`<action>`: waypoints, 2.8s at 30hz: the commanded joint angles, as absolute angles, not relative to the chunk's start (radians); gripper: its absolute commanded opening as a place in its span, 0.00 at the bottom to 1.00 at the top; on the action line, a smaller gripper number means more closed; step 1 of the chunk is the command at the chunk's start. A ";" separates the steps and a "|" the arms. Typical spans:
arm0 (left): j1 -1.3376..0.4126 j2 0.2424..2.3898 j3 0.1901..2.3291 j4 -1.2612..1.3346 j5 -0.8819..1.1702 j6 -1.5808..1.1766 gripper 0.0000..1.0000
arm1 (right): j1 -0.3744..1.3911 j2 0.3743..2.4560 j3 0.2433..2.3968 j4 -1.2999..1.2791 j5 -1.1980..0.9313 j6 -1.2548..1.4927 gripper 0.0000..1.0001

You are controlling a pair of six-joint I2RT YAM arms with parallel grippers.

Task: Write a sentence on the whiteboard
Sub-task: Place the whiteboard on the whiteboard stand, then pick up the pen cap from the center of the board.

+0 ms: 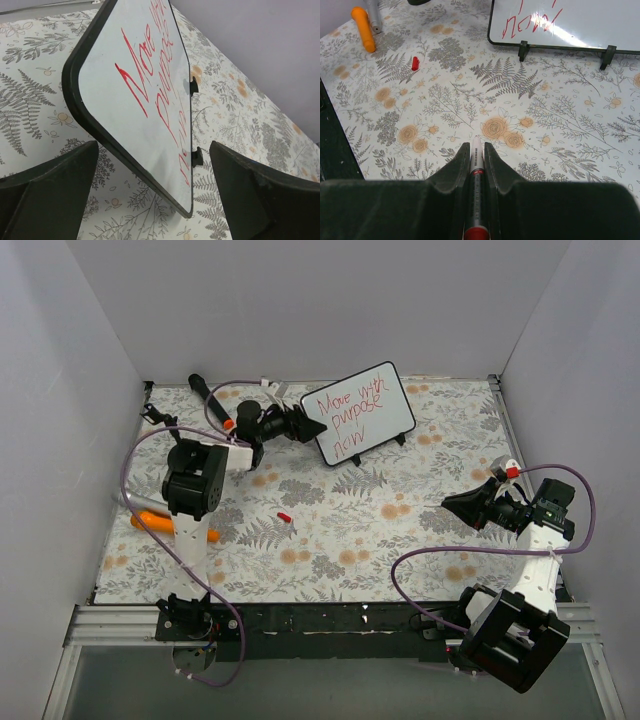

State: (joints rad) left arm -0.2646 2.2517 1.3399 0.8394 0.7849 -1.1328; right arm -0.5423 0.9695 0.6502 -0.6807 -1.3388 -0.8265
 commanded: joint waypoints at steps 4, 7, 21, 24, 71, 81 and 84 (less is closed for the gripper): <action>-0.259 1.994 1.168 0.787 0.597 -1.078 0.98 | -0.546 0.948 0.675 -0.704 -1.358 -0.857 0.01; -0.256 1.863 1.067 0.723 0.491 -1.112 0.98 | -0.546 0.943 0.676 -0.709 -1.362 -0.864 0.01; -0.265 1.358 0.921 -0.164 0.192 -1.630 0.98 | -0.545 0.917 0.692 -0.733 -1.379 -0.877 0.01; -0.333 1.211 0.826 -0.233 0.109 -1.813 0.98 | -0.545 0.910 0.696 -0.741 -1.379 -0.885 0.01; -0.655 1.758 1.155 -0.899 -0.304 -2.235 0.42 | -0.545 0.896 0.732 -0.873 -1.364 -1.039 0.01; -0.630 1.760 1.146 -0.893 -0.322 -2.171 0.36 | -0.545 0.894 0.732 -0.874 -1.364 -1.040 0.01; -0.627 1.750 1.124 -0.859 -0.316 -2.139 0.37 | -0.545 0.894 0.732 -0.874 -1.365 -1.040 0.01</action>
